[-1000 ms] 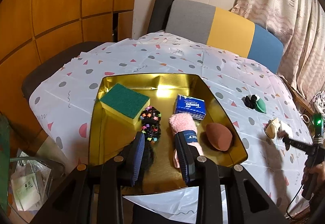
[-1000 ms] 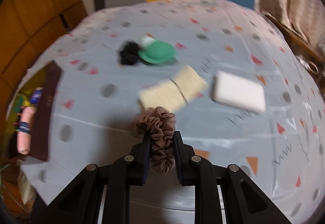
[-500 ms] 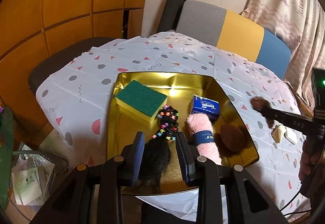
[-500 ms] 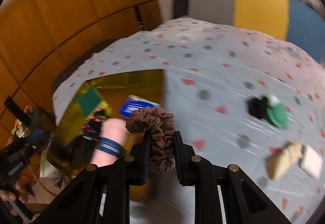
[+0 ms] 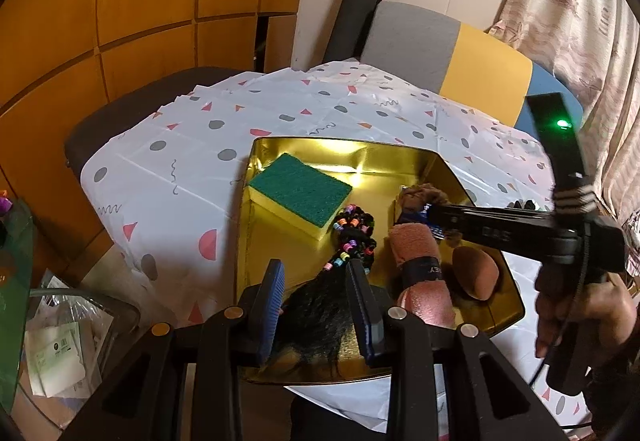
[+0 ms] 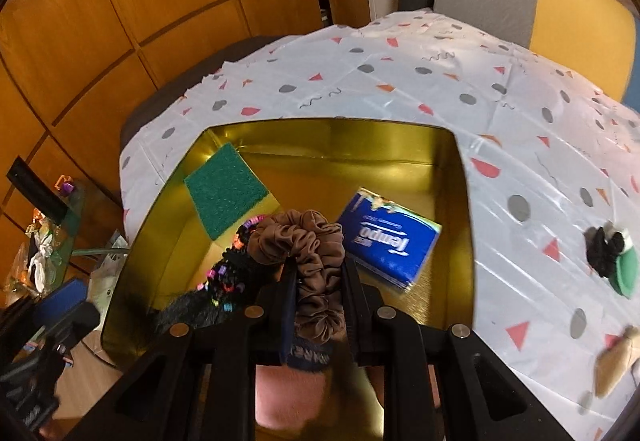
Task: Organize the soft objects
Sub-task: 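Open the right tool to drop the brown scrunchie into the tray, then withdraw the right tool from the tray while moving the left tool toward the black scrunchie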
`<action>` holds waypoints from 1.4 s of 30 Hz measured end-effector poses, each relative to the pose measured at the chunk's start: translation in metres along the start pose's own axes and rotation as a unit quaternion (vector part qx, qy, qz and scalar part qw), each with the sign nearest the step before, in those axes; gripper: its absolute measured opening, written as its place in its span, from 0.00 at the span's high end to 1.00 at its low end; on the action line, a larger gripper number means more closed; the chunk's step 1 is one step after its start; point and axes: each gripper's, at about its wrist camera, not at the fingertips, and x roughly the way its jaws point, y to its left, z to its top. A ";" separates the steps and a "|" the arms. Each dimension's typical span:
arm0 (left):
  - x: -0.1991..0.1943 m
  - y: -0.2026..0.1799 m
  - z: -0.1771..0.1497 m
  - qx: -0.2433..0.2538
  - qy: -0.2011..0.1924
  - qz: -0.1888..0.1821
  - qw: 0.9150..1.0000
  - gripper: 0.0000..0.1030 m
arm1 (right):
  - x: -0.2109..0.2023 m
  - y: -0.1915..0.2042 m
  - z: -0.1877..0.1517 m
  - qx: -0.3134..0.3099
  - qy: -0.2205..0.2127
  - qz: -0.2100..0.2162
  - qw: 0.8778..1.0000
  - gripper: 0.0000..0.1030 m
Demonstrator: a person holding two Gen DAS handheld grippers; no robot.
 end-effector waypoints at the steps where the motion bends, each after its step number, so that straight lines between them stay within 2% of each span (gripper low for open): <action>1: 0.001 0.002 0.000 -0.002 0.001 0.001 1.000 0.70 | 0.006 0.002 0.001 -0.001 0.005 -0.002 1.000 0.80; 4: 0.002 0.006 -0.001 -0.008 0.003 0.005 1.000 0.70 | 0.020 0.004 0.004 -0.001 0.023 0.008 1.000 0.75; 6: 0.002 0.008 -0.002 -0.010 0.004 0.006 1.000 0.70 | 0.024 0.005 0.004 0.002 0.021 0.004 1.000 0.60; 9: 0.003 0.007 -0.002 -0.009 0.006 0.006 1.000 0.70 | 0.020 0.002 0.003 0.015 0.013 0.017 1.000 0.45; 14: 0.003 0.000 -0.002 -0.001 0.007 0.004 1.000 0.70 | -0.005 -0.008 -0.005 0.031 -0.014 0.028 0.999 0.34; 21: 0.000 -0.020 0.001 0.024 0.001 -0.006 1.000 0.70 | -0.049 -0.036 -0.025 0.041 -0.056 0.006 0.998 0.32; 30: -0.003 -0.058 -0.001 0.068 0.004 -0.029 0.997 0.70 | -0.094 -0.085 -0.065 0.064 -0.086 -0.035 0.994 0.32; 37: -0.003 -0.097 -0.005 0.115 0.008 -0.051 0.992 0.70 | -0.133 -0.143 -0.096 0.105 -0.099 -0.087 0.986 0.31; 42: -0.002 -0.122 -0.009 0.144 0.012 -0.064 0.987 0.70 | -0.163 -0.199 -0.125 0.147 -0.100 -0.138 0.974 0.29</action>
